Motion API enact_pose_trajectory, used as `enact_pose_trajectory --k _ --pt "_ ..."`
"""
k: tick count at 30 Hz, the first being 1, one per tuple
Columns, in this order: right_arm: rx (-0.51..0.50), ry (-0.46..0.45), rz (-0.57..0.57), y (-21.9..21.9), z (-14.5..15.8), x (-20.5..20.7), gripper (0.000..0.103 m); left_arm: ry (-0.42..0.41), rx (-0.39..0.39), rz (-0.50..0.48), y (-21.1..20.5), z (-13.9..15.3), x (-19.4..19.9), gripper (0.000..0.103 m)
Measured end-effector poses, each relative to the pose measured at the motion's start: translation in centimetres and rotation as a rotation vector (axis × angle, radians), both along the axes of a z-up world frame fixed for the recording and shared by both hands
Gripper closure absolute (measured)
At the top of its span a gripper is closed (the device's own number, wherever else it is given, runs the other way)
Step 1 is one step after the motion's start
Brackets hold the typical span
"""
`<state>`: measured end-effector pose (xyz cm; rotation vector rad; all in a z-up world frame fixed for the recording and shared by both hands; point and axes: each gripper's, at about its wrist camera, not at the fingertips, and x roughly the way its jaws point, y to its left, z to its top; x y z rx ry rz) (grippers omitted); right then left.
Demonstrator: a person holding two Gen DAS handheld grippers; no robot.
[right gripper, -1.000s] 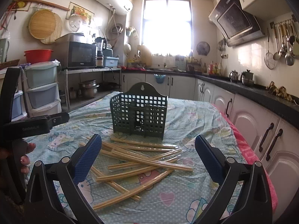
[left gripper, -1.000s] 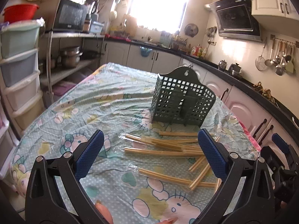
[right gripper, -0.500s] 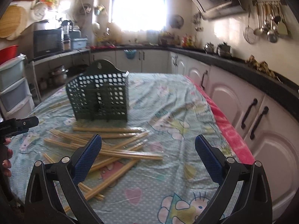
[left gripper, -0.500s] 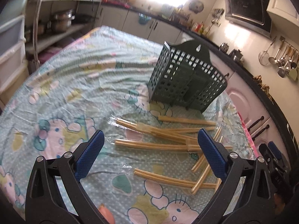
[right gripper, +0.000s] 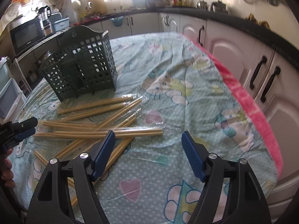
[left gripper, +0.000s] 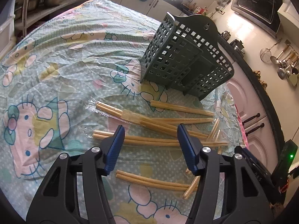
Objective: Organize utensils
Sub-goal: 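Lower the left tool onto a wooden chopstick and close its fingers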
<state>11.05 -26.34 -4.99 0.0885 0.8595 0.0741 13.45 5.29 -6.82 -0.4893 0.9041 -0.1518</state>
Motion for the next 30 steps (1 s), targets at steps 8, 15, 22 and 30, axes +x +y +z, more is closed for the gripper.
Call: enact_pose_trajectory --k 8,15,22,30 --pt "0.067 0.078 -0.035 -0.7 -1.3 1.1 0.037 0.034 -0.056 0.031 0.8 -0.4 1.3 0.055" --pt "0.152 0.131 -0.075 -2.2 -2.1 2.2 0.037 0.068 -0.074 0.067 1.5 -0.7 2.2 0.066" --pt "0.236 0.155 -0.114 -3.5 -2.6 3.4 0.041 0.067 -0.095 0.087 2.3 -0.8 2.9 0.075" --pt "0.272 0.153 -0.108 -4.0 -2.9 4.8 0.059 0.054 -0.121 0.09 2.7 -0.8 3.7 0.08"
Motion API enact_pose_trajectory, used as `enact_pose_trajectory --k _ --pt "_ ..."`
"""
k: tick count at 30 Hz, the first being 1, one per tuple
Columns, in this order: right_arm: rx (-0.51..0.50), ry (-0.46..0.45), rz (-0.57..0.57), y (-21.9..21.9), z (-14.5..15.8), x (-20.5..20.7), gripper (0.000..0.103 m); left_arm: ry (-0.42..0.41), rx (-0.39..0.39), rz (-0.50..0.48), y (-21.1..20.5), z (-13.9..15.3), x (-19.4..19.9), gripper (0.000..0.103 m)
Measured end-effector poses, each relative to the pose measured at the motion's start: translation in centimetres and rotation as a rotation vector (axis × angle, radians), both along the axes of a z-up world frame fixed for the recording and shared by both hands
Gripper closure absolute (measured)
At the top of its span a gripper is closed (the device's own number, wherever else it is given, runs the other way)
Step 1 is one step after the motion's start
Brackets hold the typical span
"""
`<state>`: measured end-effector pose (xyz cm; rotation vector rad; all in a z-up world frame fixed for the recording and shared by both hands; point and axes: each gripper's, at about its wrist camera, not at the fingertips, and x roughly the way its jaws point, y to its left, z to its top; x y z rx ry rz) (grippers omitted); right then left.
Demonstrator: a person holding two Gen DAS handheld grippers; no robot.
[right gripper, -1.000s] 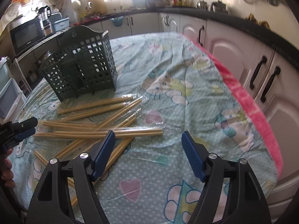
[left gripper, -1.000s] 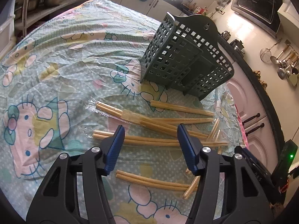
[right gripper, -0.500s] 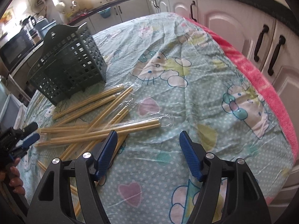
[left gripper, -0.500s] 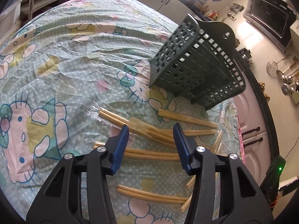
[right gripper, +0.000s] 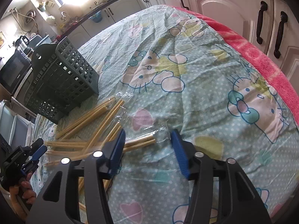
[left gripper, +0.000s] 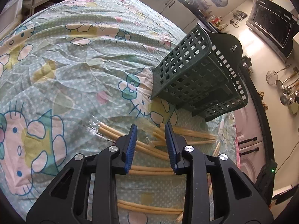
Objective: Organize utensils
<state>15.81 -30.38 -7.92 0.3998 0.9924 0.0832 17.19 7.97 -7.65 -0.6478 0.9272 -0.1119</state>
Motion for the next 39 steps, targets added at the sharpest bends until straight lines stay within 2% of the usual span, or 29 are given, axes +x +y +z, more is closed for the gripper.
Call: enact_pose_trajectory --k 4,5,9,13,22,23,24,27,29,31,35,39 --pt "0.005 -0.011 0.01 -0.1 0.0 0.3 0.076 -0.004 -0.003 -0.005 0.1 -0.2 0.3 0.084" --pt "0.004 -0.013 0.012 -0.2 -0.1 0.4 0.084 -0.003 -0.005 -0.008 0.1 -0.3 0.3 0.086" --pt "0.025 -0.026 0.02 -0.4 0.0 0.6 0.097 -0.003 -0.01 -0.011 -0.1 -0.5 0.3 0.087" --pt "0.038 -0.043 0.034 -0.4 0.1 0.5 0.099 -0.006 -0.027 -0.003 0.0 -0.9 0.4 0.087" --pt "0.016 -0.114 0.069 0.4 1.9 0.3 0.1 -0.011 -0.117 0.024 1.0 -1.5 0.9 0.087" --pt "0.012 -0.122 0.071 0.4 2.2 0.3 0.1 -0.008 -0.133 0.032 1.1 -1.6 1.0 0.084" --pt "0.008 -0.13 0.074 0.5 2.4 0.2 0.1 -0.006 -0.159 0.045 1.3 -1.8 1.1 0.076" --pt "-0.002 -0.152 0.086 0.8 3.1 0.2 0.1 -0.007 -0.193 0.059 1.6 -1.9 1.3 0.074" --pt "-0.012 -0.168 0.094 1.0 3.6 0.2 0.1 -0.008 -0.199 0.058 1.7 -1.9 1.5 0.077" --pt "-0.014 -0.178 0.1 1.2 3.9 0.2 0.1 -0.008 -0.183 0.054 1.5 -1.6 1.7 0.092" --pt "-0.013 -0.203 0.116 1.8 4.8 0.3 0.1 -0.015 -0.166 0.039 1.3 -1.1 1.6 0.096" --pt "-0.012 -0.242 0.139 2.5 6.1 0.3 0.1 -0.078 -0.144 0.022 1.0 0.6 1.2 0.099"
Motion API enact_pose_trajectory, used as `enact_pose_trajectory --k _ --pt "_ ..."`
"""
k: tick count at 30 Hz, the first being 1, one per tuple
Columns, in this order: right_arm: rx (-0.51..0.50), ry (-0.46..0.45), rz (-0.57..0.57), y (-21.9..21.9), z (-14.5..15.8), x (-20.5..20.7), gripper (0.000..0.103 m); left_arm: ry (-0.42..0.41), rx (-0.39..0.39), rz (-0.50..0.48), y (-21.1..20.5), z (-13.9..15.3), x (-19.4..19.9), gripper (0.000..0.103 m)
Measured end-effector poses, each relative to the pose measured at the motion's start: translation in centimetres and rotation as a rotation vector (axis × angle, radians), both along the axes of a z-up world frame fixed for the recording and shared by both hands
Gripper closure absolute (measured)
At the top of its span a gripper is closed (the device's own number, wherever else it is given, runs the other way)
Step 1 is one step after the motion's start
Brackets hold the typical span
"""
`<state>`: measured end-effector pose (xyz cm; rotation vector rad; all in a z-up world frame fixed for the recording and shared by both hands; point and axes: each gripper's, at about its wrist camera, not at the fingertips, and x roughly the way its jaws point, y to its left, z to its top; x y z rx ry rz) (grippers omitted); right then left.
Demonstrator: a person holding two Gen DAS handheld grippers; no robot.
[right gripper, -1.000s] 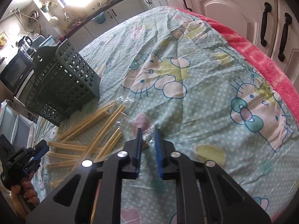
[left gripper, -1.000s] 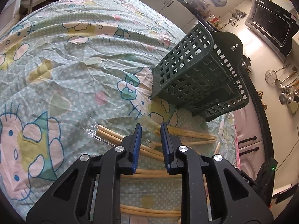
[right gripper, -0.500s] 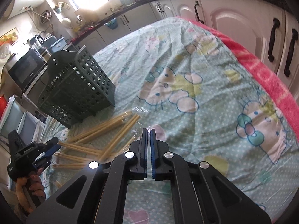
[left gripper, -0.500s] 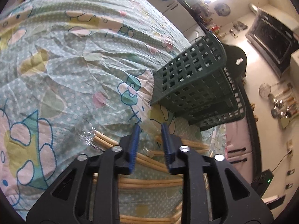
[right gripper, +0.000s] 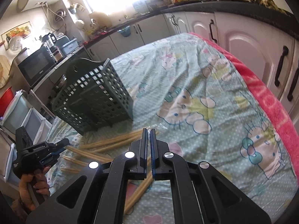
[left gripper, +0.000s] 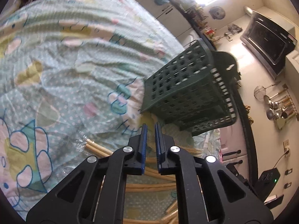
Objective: Organize utensils
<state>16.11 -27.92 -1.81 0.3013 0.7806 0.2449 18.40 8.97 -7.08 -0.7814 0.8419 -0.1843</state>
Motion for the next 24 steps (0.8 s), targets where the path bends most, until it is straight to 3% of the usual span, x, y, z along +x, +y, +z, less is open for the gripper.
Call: enact_pose_trajectory --k 12,24 --pt "-0.021 -0.15 0.139 2.6 5.0 -0.3 0.1 -0.237 0.106 -0.107 -3.2 8.1 -1.7 0.102" --pt "-0.023 -0.265 0.252 5.0 9.6 -1.1 0.1 -0.365 0.137 -0.188 -5.1 14.1 -2.3 0.103"
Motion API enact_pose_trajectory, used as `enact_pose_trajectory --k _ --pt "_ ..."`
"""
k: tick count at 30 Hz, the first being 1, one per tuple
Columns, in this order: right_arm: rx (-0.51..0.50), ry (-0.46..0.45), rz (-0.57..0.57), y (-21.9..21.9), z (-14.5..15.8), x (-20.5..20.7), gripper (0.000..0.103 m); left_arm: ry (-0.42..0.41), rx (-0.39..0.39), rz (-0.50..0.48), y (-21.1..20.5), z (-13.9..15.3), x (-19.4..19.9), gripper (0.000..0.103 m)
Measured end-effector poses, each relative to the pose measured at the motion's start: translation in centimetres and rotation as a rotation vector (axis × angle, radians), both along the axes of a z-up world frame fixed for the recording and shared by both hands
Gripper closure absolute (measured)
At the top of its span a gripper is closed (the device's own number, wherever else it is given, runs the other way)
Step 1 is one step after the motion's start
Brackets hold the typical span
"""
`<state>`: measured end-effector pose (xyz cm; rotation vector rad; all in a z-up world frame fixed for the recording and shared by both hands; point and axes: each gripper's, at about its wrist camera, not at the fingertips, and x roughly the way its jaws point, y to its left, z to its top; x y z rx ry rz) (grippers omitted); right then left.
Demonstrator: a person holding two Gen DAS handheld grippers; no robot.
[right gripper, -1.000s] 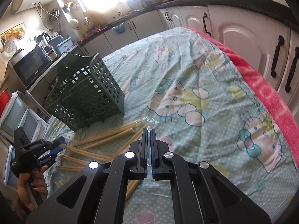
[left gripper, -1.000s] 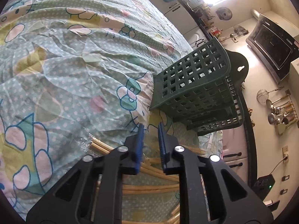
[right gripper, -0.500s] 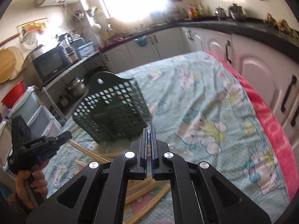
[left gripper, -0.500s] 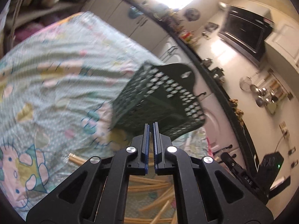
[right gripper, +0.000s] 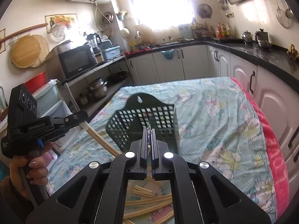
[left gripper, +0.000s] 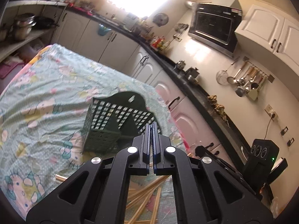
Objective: Organize utensils
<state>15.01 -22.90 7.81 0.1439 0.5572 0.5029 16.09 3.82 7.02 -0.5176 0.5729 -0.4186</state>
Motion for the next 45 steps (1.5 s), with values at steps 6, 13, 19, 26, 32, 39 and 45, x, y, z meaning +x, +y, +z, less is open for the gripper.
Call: enact_pose_trajectory --k 6,13,19,26,32,39,45 --pt "0.013 -0.052 0.026 0.3 2.7 -0.1 0.1 -0.06 0.015 -0.029 -0.4 3.0 -0.4 0.103" --pt "0.036 -0.122 0.033 0.4 6.3 -0.1 0.1 -0.133 0.021 -0.028 -0.2 6.7 -0.5 0.103" --pt "0.068 -0.195 0.026 0.4 9.8 0.4 0.1 -0.198 0.023 -0.002 0.7 10.2 -0.3 0.103" --pt "0.081 -0.278 -0.005 0.1 13.5 1.4 0.1 -0.255 0.02 0.059 2.2 13.2 0.3 0.103" --pt "0.093 -0.295 -0.031 -0.5 14.5 2.7 0.1 -0.263 0.025 0.105 3.5 14.1 1.2 0.103" --pt "0.097 -0.267 -0.055 -0.7 13.3 4.5 0.1 -0.24 0.052 0.152 4.6 13.1 1.9 0.103" --pt "0.095 -0.224 -0.064 -0.6 11.4 5.9 0.1 -0.201 0.074 0.173 5.4 11.3 2.6 0.103"
